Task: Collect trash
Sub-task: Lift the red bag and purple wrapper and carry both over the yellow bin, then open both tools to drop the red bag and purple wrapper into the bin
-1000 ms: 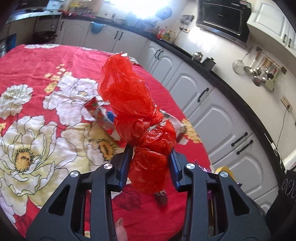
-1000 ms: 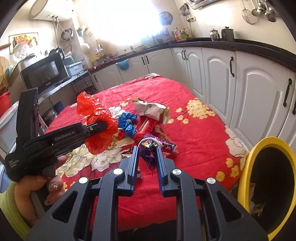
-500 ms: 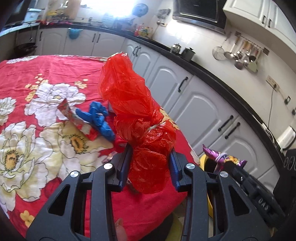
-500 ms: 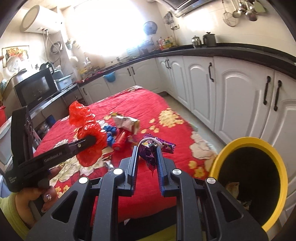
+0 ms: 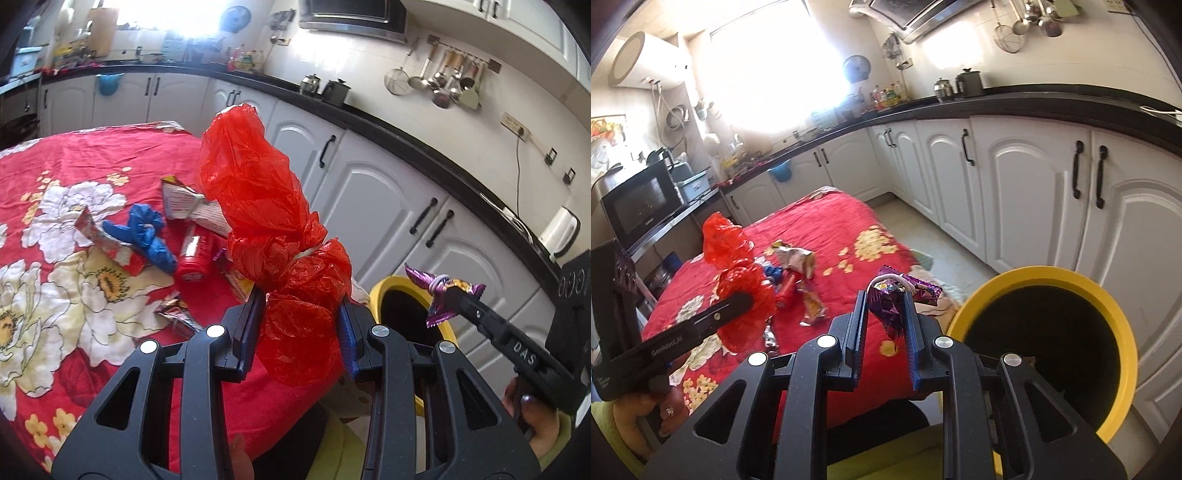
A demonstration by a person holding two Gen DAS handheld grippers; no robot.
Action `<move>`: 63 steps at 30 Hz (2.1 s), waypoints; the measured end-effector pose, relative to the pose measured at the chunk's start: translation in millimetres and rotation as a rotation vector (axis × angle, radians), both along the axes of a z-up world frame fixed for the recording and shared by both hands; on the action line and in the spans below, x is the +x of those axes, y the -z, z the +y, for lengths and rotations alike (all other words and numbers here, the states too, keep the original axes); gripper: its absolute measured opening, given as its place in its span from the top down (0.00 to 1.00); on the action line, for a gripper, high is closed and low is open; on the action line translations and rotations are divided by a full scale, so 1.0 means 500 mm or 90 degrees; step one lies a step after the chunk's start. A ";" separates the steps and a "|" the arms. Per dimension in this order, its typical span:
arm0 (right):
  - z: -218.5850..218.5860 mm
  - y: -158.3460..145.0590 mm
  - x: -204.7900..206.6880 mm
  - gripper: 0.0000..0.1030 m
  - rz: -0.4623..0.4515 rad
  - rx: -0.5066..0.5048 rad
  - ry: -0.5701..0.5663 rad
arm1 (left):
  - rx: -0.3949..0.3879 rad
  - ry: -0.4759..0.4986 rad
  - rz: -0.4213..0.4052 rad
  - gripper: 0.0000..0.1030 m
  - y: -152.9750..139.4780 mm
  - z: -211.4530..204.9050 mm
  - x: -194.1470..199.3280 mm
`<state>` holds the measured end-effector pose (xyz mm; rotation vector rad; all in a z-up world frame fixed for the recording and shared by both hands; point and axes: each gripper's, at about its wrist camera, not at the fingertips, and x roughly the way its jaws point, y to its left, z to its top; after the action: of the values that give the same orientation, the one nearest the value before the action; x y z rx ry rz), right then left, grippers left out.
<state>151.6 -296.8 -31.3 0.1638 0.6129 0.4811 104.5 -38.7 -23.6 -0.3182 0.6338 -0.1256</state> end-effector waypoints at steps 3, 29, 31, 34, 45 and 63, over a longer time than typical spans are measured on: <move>-0.023 0.003 0.002 0.82 0.001 0.004 0.016 | 0.005 0.017 0.002 0.72 0.003 -0.017 0.001; -0.171 0.035 0.006 0.83 0.014 0.012 0.117 | 0.054 0.128 -0.005 0.72 0.009 -0.157 0.001; -0.181 0.037 0.005 0.83 0.016 0.014 0.123 | 0.058 0.136 -0.005 0.72 0.011 -0.168 0.002; -0.195 0.042 0.005 0.82 0.019 0.017 0.133 | 0.062 0.148 -0.005 0.72 0.013 -0.186 0.004; -0.245 0.062 0.005 0.82 0.032 0.029 0.164 | 0.083 0.188 0.005 0.72 0.031 -0.248 0.020; -0.300 0.132 0.010 0.82 0.099 0.043 0.192 | 0.118 0.247 0.039 0.71 0.063 -0.342 0.093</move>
<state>156.7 -446.8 -97.4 0.3539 0.7104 0.1986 151.1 -209.5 -55.4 -0.0171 0.7581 -0.4278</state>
